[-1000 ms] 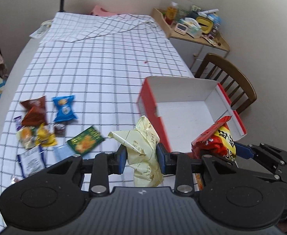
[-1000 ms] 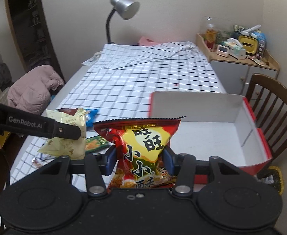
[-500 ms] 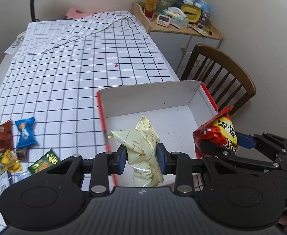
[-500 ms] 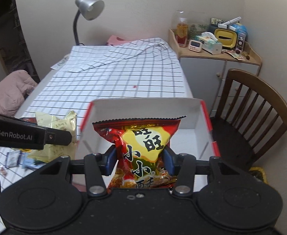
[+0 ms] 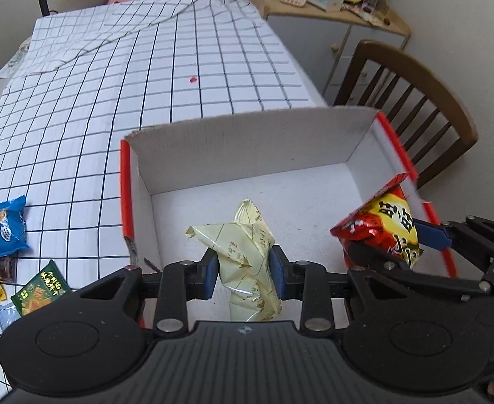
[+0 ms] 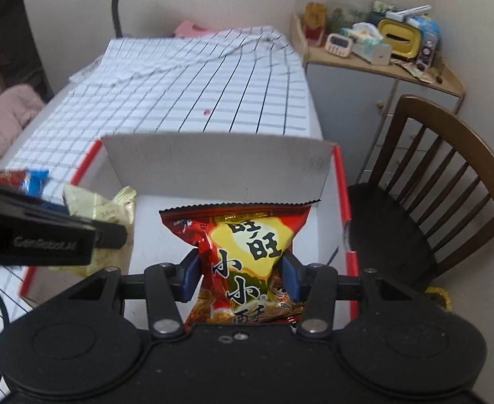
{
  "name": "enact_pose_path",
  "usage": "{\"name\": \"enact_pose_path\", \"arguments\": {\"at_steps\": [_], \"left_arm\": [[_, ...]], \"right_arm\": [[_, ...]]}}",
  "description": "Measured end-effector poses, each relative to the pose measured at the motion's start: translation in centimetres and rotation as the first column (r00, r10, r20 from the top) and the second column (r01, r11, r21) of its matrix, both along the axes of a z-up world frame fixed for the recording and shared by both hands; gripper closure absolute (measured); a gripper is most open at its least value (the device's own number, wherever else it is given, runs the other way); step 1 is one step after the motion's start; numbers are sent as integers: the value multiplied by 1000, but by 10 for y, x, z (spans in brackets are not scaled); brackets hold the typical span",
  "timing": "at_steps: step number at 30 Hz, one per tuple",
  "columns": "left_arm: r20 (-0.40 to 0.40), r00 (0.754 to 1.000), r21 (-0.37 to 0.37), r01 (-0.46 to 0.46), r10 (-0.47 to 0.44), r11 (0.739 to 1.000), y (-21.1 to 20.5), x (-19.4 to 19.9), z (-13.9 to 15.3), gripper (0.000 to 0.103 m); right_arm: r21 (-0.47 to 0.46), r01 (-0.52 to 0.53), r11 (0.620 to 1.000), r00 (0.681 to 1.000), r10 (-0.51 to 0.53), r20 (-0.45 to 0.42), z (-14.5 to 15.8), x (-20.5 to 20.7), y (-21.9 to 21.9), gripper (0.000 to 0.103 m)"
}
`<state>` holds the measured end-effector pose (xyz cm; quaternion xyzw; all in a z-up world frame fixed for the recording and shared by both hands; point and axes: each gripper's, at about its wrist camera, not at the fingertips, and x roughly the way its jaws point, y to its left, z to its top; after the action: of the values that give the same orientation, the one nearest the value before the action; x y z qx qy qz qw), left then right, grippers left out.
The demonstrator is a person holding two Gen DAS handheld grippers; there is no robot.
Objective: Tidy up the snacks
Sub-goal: 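Carry both bags into the red shoebox and open both tools, then lift both tools out of the box back toward the snack pile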
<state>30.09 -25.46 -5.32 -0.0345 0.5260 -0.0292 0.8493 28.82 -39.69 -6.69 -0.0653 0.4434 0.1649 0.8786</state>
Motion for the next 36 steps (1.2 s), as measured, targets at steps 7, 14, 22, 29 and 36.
{"name": "enact_pose_path", "arguments": {"at_steps": [7,14,22,29,36], "left_arm": [[-68,998,51,-11,15,999,-10,12,-31,71],[-101,995,75,-6,14,997,-15,21,-42,71],[-122,992,67,-8,16,998,-14,22,-49,71],[-111,993,30,-34,37,999,-7,20,-46,52],[-71,997,-3,-26,26,1000,-4,4,-30,51]], "right_arm": [[-63,-58,996,998,55,-44,-28,11,10,55],[-94,-92,991,993,85,-81,-46,15,15,55],[-106,-115,988,990,105,-92,-51,15,19,52],[-104,-99,990,992,90,-84,-48,14,18,37],[-49,-70,996,996,67,-63,-28,6,7,28]]}}
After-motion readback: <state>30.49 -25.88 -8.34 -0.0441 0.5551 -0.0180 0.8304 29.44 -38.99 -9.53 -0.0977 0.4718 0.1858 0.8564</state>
